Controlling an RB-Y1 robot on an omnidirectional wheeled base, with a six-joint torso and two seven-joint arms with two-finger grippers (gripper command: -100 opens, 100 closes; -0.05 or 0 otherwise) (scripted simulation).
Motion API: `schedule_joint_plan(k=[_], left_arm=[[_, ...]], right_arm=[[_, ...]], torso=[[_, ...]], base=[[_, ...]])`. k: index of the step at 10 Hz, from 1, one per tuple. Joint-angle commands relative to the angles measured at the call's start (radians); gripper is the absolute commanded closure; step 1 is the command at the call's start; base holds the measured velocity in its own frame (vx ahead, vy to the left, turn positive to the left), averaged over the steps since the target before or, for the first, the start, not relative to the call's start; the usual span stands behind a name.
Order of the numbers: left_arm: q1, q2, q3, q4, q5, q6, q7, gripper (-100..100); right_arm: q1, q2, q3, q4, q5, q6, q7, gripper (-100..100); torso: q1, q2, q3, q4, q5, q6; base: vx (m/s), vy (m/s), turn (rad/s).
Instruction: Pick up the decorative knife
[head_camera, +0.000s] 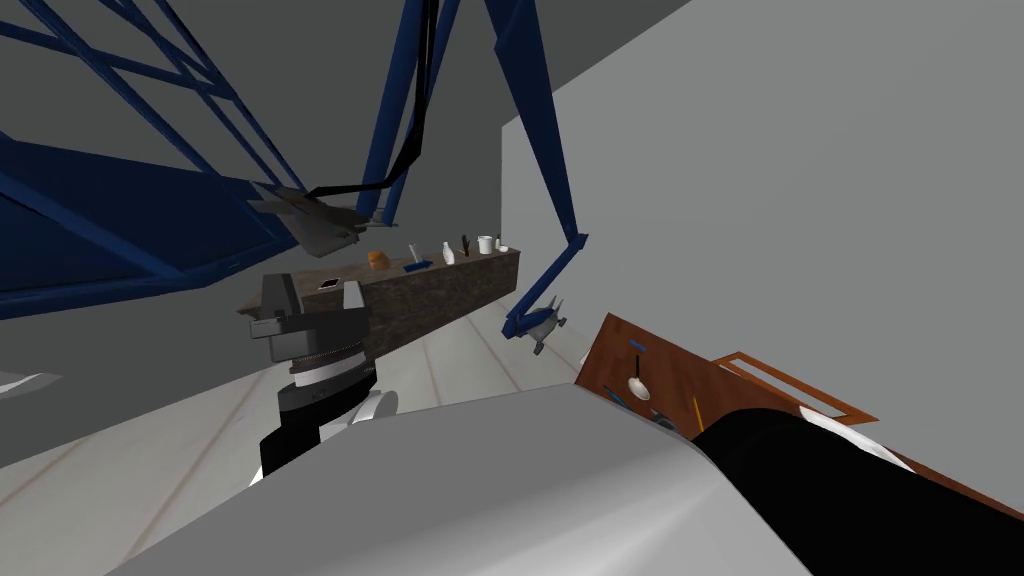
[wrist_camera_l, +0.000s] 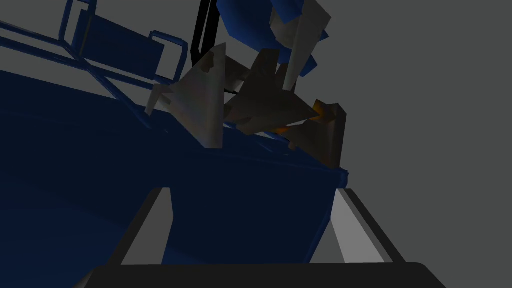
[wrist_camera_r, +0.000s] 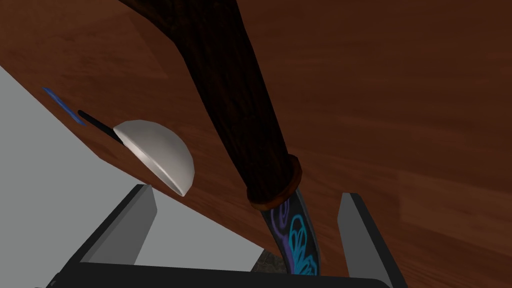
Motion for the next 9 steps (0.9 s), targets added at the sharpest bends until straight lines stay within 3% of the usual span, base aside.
schedule_joint_plan(k=[1, 8, 9], left_arm=[[0.000, 0.000, 0.000, 0.000, 0.000, 0.000, 0.000, 0], [0.000, 0.000, 0.000, 0.000, 0.000, 0.000, 0.000, 0], [0.000, 0.000, 0.000, 0.000, 0.000, 0.000, 0.000, 0]], right_arm=[[-0.005, -0.011, 0.028, -0.003, -0.050, 0.013, 0.050, -100], [-0.022, -0.035, 0.096, -0.006, -0.242, 0.040, 0.218, -100], [-0.028, -0.043, 0.118, -0.006, -0.275, 0.049, 0.253, -100]], torso=[[0.000, 0.000, 0.000, 0.000, 0.000, 0.000], [-0.001, 0.000, 0.000, 0.000, -0.001, 0.000], [-0.002, 0.000, 0.000, 0.000, -0.001, 0.000]], base=[[0.031, -0.024, -0.089], [0.029, -0.019, -0.062], [0.030, -0.020, -0.082]])
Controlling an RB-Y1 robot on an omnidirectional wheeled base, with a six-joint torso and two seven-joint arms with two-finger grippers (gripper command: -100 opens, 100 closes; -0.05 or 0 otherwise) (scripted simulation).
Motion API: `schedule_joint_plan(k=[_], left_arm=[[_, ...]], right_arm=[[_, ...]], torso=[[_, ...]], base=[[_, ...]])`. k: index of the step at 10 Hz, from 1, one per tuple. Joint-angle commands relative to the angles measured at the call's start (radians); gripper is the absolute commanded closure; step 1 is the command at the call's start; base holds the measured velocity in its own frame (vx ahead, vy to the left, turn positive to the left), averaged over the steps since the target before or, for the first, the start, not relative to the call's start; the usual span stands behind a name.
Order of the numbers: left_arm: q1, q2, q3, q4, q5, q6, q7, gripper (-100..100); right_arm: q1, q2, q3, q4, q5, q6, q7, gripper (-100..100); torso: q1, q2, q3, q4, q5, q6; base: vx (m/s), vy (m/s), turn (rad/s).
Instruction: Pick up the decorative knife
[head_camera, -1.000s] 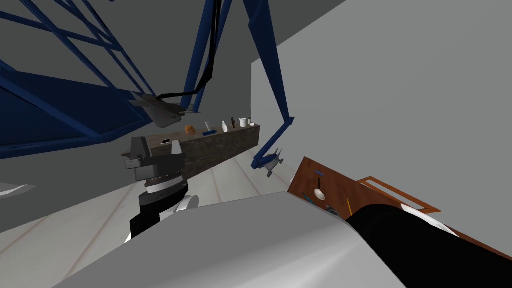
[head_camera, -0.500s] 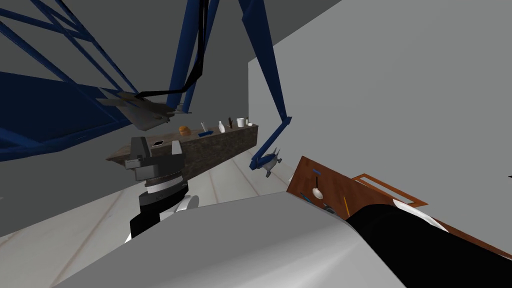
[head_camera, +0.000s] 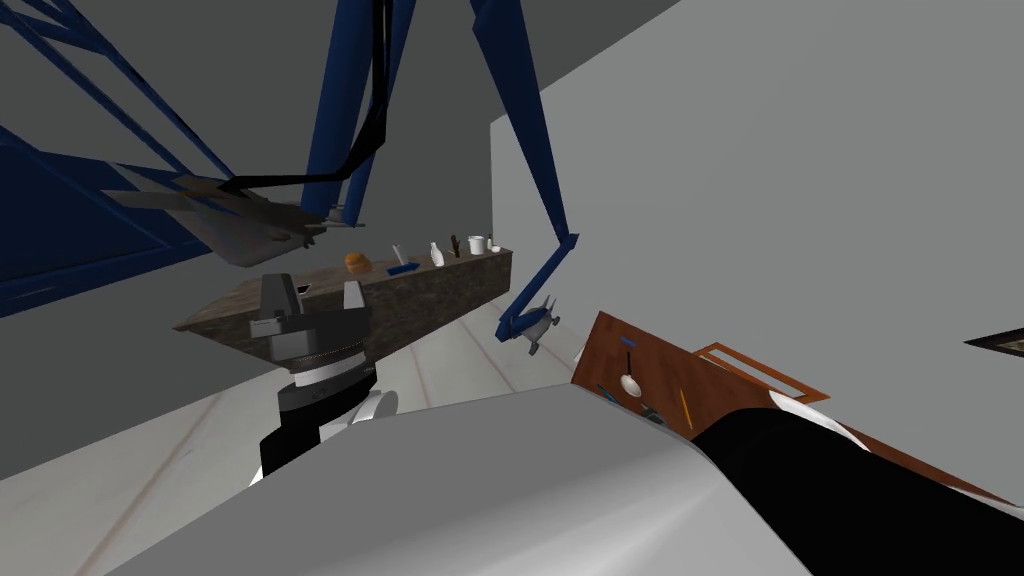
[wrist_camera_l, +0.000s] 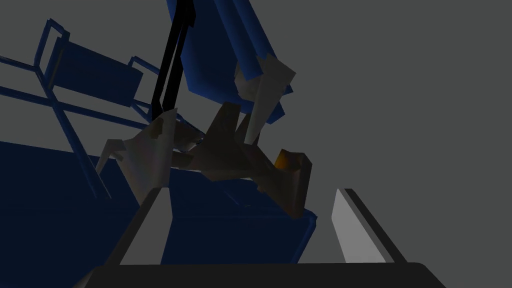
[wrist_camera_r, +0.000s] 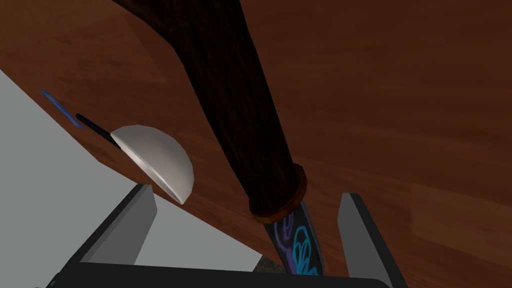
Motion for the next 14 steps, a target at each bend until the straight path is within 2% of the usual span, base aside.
schedule_joint_plan(k=[1, 2, 3, 7, 8, 9, 10, 11, 12, 13, 14], left_arm=[[0.000, 0.000, 0.000, 0.000, 0.000, 0.000, 0.000, 0], [0.000, 0.000, 0.000, 0.000, 0.000, 0.000, 0.000, 0], [0.000, 0.000, 0.000, 0.000, 0.000, 0.000, 0.000, 0], [0.000, 0.000, 0.000, 0.000, 0.000, 0.000, 0.000, 0], [0.000, 0.000, 0.000, 0.000, 0.000, 0.000, 0.000, 0], [0.000, 0.000, 0.000, 0.000, 0.000, 0.000, 0.000, 0], [0.000, 0.000, 0.000, 0.000, 0.000, 0.000, 0.000, 0], [0.000, 0.000, 0.000, 0.000, 0.000, 0.000, 0.000, 0], [0.000, 0.000, 0.000, 0.000, 0.000, 0.000, 0.000, 0], [0.000, 0.000, 0.000, 0.000, 0.000, 0.000, 0.000, 0], [0.000, 0.000, 0.000, 0.000, 0.000, 0.000, 0.000, 0]], right_arm=[[-0.001, -0.004, 0.013, -0.003, -0.043, 0.009, 0.038, -100], [-0.001, -0.003, 0.010, -0.001, -0.027, 0.005, 0.023, -100], [-0.001, -0.004, 0.010, -0.002, -0.030, 0.006, 0.028, 100], [-0.001, -0.005, 0.011, -0.002, -0.028, 0.006, 0.029, 100], [-0.001, -0.005, 0.011, -0.002, -0.028, 0.006, 0.029, 0], [0.005, 0.003, -0.009, -0.002, 0.013, 0.000, -0.013, 100], [0.011, 0.011, -0.032, -0.002, 0.044, -0.009, -0.039, 100], [0.011, 0.011, -0.032, -0.002, 0.069, -0.009, -0.065, 100], [0.016, 0.019, -0.054, -0.001, 0.102, -0.018, -0.095, 100], [0.016, 0.019, -0.054, -0.001, 0.126, -0.018, -0.116, 100], [0.022, 0.027, -0.077, 0.000, 0.159, -0.027, -0.149, 100]], torso=[[0.000, 0.000, 0.000, 0.000, 0.000, 0.000], [-0.001, 0.000, 0.000, 0.000, -0.001, 0.000], [-0.001, 0.001, 0.000, 0.000, -0.001, -0.001], [-0.002, 0.002, 0.001, 0.001, -0.001, 0.000], [-0.002, 0.002, 0.001, 0.001, -0.001, 0.000], [-0.002, 0.002, 0.001, 0.001, -0.001, 0.000], [-0.001, 0.003, 0.002, 0.001, -0.001, 0.000], [0.000, 0.005, 0.003, 0.002, -0.001, 0.000], [0.000, 0.005, 0.003, 0.002, -0.001, 0.001], [0.000, 0.005, 0.003, 0.002, -0.001, 0.001], [-0.001, 0.004, 0.003, 0.002, -0.001, 0.001]], base=[[0.025, -0.011, -0.043], [0.008, -0.002, -0.004], [0.000, 0.000, 0.000], [0.000, 0.000, 0.000], [0.000, 0.000, 0.000], [-0.019, 0.011, 0.082], [-0.053, 0.029, 0.142], [-0.042, 0.024, 0.065], [-0.033, 0.023, 0.081], [-0.026, 0.014, 0.037], [-0.034, 0.016, 0.080]])
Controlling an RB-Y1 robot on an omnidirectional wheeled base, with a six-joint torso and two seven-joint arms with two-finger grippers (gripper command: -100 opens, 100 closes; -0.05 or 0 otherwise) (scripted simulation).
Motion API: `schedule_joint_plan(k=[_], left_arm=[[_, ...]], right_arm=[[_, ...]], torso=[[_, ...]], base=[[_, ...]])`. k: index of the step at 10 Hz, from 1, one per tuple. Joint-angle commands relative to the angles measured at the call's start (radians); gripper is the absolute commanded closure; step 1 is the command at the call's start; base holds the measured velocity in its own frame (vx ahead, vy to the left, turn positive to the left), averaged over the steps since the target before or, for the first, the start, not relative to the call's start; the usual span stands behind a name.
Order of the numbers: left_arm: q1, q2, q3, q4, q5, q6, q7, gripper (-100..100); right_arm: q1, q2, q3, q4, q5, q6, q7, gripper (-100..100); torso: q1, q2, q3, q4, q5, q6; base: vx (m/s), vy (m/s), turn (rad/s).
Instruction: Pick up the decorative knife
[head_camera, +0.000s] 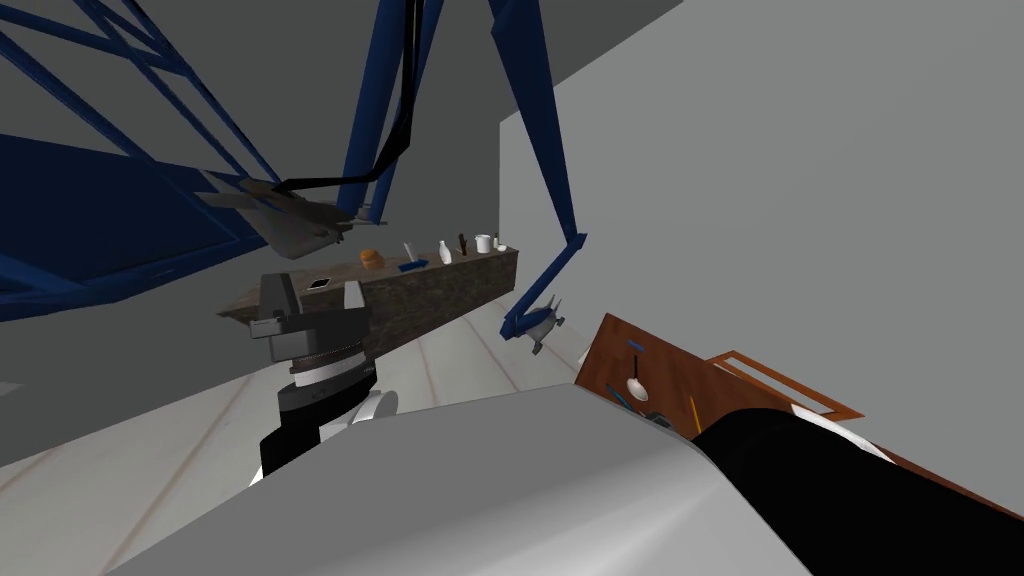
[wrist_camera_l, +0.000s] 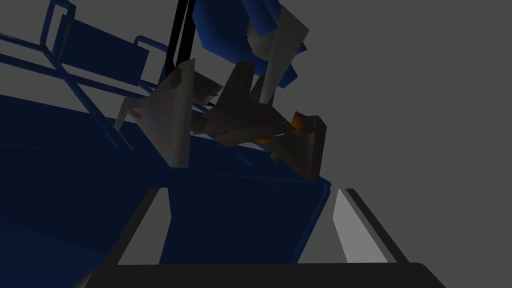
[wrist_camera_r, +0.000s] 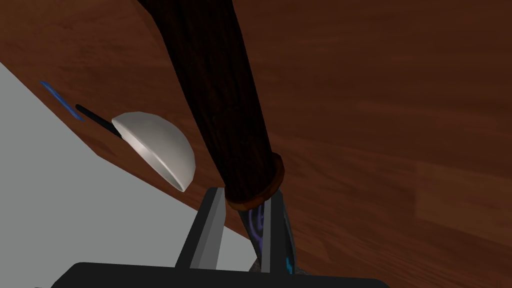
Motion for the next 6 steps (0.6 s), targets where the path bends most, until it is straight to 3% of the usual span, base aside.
schedule_joint_plan(k=[1, 6], left_arm=[[0.000, 0.000, 0.000, 0.000, 0.000, 0.000, 0.000, 0], [0.000, 0.000, 0.000, 0.000, 0.000, 0.000, 0.000, 0]], right_arm=[[0.002, 0.005, -0.012, 0.000, 0.043, -0.005, -0.041, 100], [0.019, 0.028, -0.079, 0.003, 0.189, -0.031, -0.181, 100]], torso=[[0.000, 0.000, 0.000, 0.000, 0.000, 0.000], [0.000, 0.000, 0.000, 0.000, 0.000, 0.001]], base=[[-0.028, 0.015, 0.046], [-0.029, 0.020, 0.072]])
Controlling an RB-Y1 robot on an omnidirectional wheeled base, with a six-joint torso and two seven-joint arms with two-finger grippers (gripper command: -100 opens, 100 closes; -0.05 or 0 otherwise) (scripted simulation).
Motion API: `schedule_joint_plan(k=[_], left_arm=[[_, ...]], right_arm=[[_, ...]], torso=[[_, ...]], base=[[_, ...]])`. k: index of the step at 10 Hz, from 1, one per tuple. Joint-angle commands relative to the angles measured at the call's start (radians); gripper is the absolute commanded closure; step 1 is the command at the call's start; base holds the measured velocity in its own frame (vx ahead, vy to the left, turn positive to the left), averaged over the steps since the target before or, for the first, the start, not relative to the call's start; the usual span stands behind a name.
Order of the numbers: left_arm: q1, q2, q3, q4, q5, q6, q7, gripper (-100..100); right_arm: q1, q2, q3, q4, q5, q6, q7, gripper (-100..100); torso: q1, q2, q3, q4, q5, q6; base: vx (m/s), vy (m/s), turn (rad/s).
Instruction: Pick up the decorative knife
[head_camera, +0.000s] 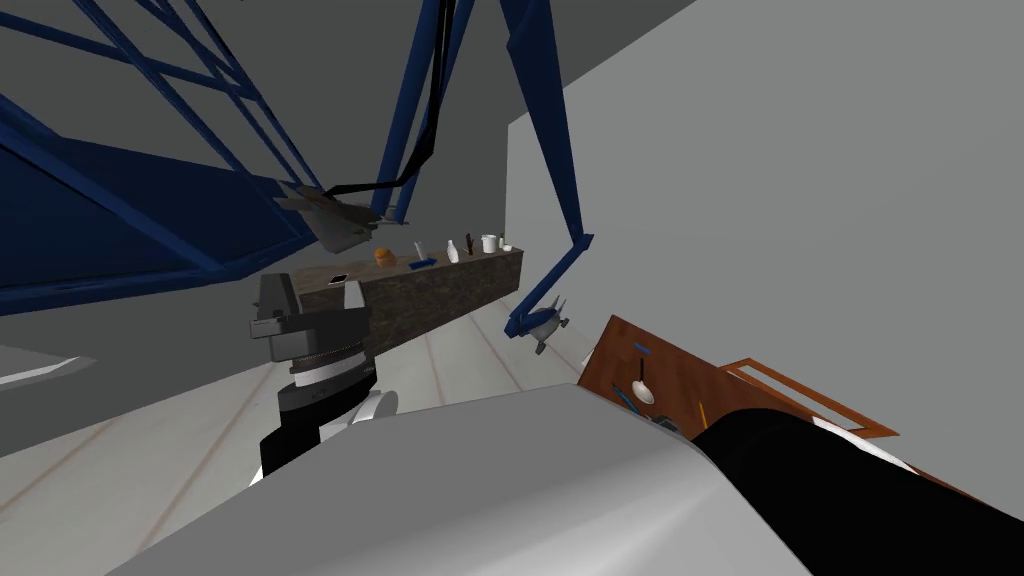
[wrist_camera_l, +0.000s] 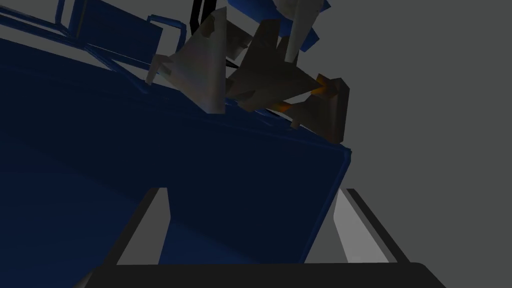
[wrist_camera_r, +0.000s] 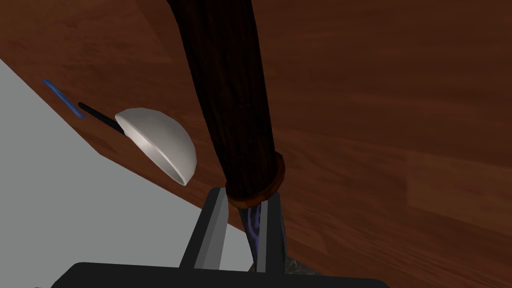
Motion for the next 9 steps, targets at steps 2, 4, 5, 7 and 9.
schedule_joint_plan(k=[2, 4, 5, 7, 9], left_arm=[[0.000, 0.000, 0.000, 0.000, 0.000, 0.000, 0.000, 0], [0.000, 0.000, 0.000, 0.000, 0.000, 0.000, 0.000, 0], [0.000, 0.000, 0.000, 0.000, 0.000, 0.000, 0.000, 0], [0.000, 0.000, 0.000, 0.000, 0.000, 0.000, 0.000, 0], [0.000, 0.000, 0.000, 0.000, 0.000, 0.000, 0.000, 0]], right_arm=[[0.010, 0.013, -0.035, -0.001, 0.076, -0.014, -0.075, 100], [0.015, 0.021, -0.057, 0.000, 0.133, -0.023, -0.129, 100], [0.015, 0.021, -0.057, 0.000, 0.156, -0.023, -0.141, 100], [0.021, 0.029, -0.080, 0.001, 0.212, -0.032, -0.193, 100], [0.020, 0.029, -0.080, 0.003, 0.198, -0.034, -0.180, 0]], torso=[[0.000, 0.000, 0.000, 0.000, 0.000, 0.001], [0.000, 0.000, 0.000, 0.000, 0.000, 0.000], [0.000, 0.000, 0.000, 0.000, 0.000, 0.000], [0.000, 0.000, 0.000, 0.000, 0.000, 0.000], [-0.001, -0.001, 0.000, 0.000, 0.000, 0.000]], base=[[-0.027, 0.022, 0.055], [-0.025, 0.022, 0.071], [-0.025, 0.017, 0.045], [-0.034, 0.019, 0.055], [-0.005, 0.003, 0.001]])
